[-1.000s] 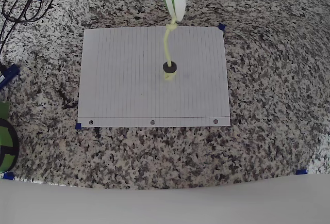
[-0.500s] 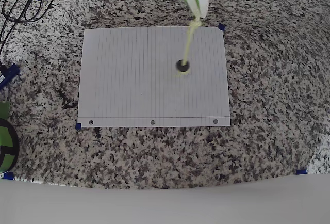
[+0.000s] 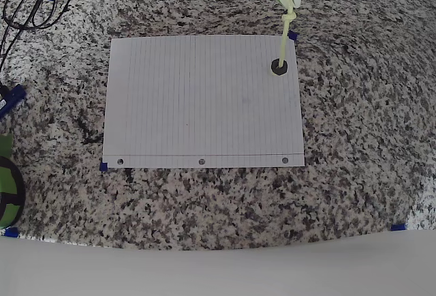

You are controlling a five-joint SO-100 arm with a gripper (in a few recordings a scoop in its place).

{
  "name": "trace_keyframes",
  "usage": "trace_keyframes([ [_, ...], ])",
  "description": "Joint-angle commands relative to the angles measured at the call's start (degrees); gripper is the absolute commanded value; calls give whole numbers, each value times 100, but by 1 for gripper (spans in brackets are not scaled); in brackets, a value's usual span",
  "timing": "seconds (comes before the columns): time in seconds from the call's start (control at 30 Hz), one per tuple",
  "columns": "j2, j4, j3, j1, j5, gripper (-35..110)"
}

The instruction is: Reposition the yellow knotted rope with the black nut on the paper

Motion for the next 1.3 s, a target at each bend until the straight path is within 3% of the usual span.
trace_keyframes([
  [0.0,-132,18,62,185,123,5],
  [0.93,70,-659,2092,3973,185,6],
  [1.03,97,-677,2232,4157,185,20],
  [1.27,229,-650,2426,4368,185,68],
])
